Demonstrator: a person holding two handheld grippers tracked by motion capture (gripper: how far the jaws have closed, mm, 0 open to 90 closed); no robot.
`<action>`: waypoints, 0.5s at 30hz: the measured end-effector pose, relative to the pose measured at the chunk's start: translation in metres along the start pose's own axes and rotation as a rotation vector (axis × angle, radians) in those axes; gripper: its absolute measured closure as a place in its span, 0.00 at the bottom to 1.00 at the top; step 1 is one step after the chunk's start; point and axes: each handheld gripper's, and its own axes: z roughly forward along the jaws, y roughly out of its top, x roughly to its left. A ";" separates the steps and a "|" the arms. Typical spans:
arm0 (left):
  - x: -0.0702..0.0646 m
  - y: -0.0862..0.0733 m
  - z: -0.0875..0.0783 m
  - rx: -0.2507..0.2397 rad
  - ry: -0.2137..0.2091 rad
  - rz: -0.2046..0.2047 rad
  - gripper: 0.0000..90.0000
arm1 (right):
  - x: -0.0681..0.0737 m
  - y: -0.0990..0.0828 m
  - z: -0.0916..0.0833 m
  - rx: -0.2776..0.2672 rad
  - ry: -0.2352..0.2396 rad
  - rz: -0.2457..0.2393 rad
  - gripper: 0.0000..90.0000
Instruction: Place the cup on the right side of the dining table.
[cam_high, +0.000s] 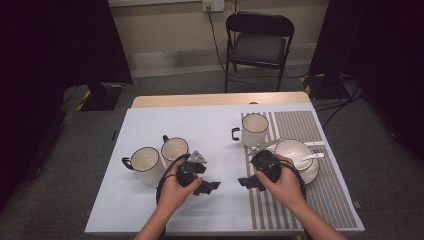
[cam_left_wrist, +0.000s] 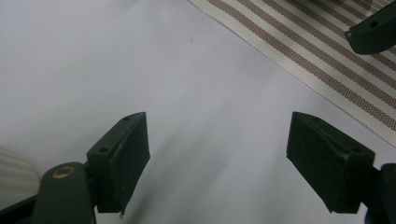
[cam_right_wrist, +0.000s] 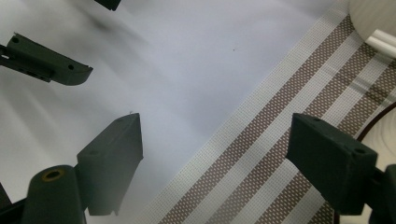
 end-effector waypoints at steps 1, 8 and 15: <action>0.000 0.000 0.000 0.001 -0.003 0.000 0.23 | 0.000 -0.001 0.001 -0.006 0.004 -0.006 0.19; -0.001 -0.004 0.001 0.000 -0.011 0.001 0.24 | 0.001 -0.006 0.002 -0.006 0.015 -0.007 0.19; 0.000 -0.008 0.001 0.009 -0.013 -0.001 0.24 | 0.001 -0.013 0.003 0.011 0.015 -0.010 0.19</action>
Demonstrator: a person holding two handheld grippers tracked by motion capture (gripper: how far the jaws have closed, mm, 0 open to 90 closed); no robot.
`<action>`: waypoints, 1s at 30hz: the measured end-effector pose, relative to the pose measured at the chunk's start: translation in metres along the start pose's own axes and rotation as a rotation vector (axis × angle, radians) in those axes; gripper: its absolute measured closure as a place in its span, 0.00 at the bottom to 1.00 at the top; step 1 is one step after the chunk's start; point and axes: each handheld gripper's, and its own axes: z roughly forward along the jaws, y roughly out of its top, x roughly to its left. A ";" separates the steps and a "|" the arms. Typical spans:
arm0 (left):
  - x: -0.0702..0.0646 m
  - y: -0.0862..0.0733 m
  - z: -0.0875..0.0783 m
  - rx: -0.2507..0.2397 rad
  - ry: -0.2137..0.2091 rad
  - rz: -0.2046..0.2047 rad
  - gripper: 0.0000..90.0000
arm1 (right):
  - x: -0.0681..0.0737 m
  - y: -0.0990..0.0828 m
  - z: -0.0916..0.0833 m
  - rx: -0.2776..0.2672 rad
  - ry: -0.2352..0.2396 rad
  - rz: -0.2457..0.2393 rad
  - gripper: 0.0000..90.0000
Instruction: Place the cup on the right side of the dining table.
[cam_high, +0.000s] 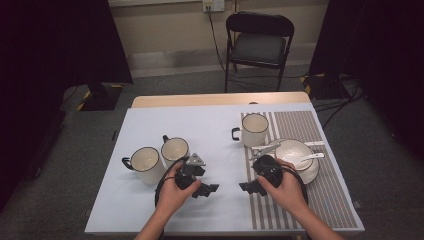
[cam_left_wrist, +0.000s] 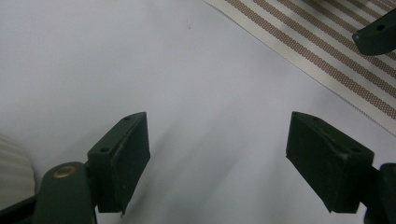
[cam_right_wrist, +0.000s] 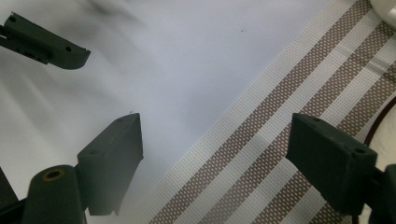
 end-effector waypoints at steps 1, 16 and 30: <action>-0.001 0.000 0.000 0.001 0.004 0.000 0.24 | 0.000 -0.001 0.001 -0.002 -0.003 -0.001 0.19; -0.001 -0.004 0.000 0.005 -0.009 0.003 0.24 | 0.002 -0.007 0.004 0.021 -0.005 -0.019 0.20; 0.002 -0.012 -0.002 0.010 -0.009 -0.007 0.24 | -0.003 -0.018 0.000 0.025 -0.005 -0.011 0.20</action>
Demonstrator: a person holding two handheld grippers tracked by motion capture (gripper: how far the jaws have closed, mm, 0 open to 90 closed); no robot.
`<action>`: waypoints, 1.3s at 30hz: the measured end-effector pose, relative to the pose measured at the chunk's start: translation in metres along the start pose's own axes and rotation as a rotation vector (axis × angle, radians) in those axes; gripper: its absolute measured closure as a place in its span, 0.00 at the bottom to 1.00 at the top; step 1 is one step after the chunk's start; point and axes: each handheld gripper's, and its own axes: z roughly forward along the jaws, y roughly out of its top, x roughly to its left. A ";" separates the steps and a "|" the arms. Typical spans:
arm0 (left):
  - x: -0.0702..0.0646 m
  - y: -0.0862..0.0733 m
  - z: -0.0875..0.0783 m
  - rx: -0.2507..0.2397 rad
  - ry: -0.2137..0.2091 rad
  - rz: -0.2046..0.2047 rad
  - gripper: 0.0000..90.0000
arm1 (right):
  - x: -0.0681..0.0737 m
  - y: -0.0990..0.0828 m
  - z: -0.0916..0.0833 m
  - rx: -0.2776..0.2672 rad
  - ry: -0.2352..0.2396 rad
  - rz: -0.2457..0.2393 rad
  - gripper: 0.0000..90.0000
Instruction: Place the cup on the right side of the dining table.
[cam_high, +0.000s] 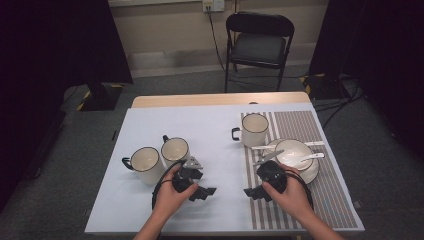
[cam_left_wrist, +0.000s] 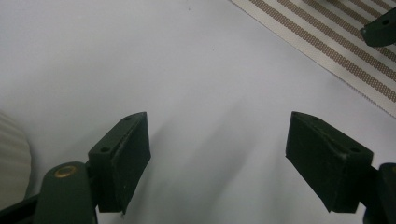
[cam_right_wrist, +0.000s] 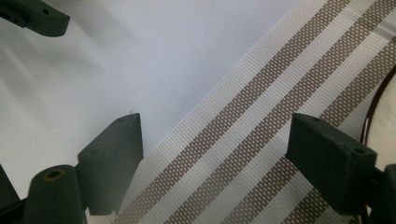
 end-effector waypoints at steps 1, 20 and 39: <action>0.000 -0.001 0.000 -0.001 0.000 -0.003 0.24 | -0.001 -0.001 0.000 -0.002 0.002 0.000 0.20; -0.002 -0.005 0.001 0.006 -0.009 -0.001 0.24 | -0.001 -0.009 -0.001 0.017 0.005 -0.006 0.20; -0.001 -0.008 -0.002 0.013 -0.006 0.000 0.24 | -0.006 -0.021 0.000 0.023 0.004 -0.032 0.21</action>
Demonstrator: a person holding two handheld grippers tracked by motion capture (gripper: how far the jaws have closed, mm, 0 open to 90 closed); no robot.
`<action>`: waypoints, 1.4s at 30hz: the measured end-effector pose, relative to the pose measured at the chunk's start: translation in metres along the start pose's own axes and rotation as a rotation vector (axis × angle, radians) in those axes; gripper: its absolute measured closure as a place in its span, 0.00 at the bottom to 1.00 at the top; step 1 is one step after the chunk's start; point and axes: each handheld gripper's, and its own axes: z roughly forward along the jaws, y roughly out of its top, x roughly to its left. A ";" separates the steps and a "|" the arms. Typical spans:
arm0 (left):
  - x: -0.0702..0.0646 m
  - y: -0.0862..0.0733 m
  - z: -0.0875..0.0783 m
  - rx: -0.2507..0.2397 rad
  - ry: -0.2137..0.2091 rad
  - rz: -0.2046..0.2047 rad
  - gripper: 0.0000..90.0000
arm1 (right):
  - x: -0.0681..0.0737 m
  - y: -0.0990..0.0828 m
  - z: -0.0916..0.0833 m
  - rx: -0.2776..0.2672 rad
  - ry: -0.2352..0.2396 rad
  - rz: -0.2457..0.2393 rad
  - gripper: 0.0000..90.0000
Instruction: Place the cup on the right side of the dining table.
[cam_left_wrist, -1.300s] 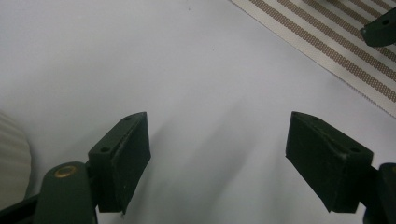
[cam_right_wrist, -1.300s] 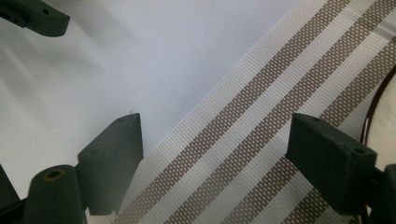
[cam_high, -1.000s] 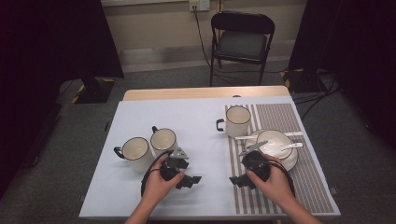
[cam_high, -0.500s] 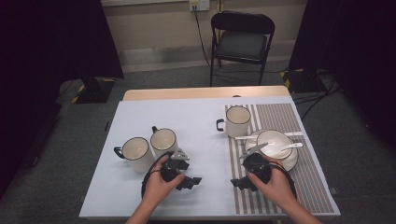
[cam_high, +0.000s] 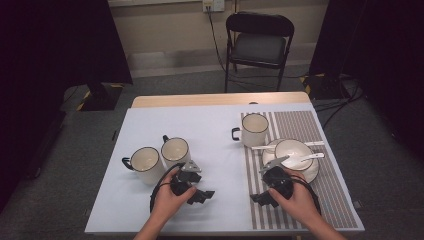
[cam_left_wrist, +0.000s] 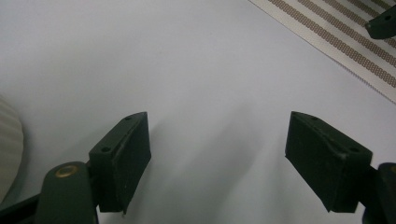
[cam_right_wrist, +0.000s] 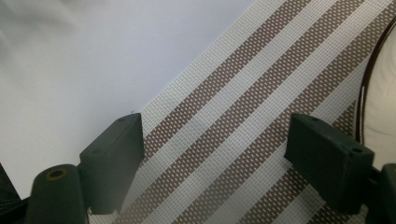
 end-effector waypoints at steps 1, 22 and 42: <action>0.000 0.000 0.000 0.000 0.002 0.000 0.24 | 0.000 -0.001 0.000 -0.003 -0.002 -0.007 0.21; 0.003 -0.007 -0.008 0.000 0.005 -0.009 0.24 | -0.001 -0.014 -0.003 -0.003 0.007 -0.026 0.20; 0.005 -0.016 -0.016 0.008 0.014 -0.015 0.24 | 0.002 -0.024 -0.005 -0.019 -0.023 -0.072 0.19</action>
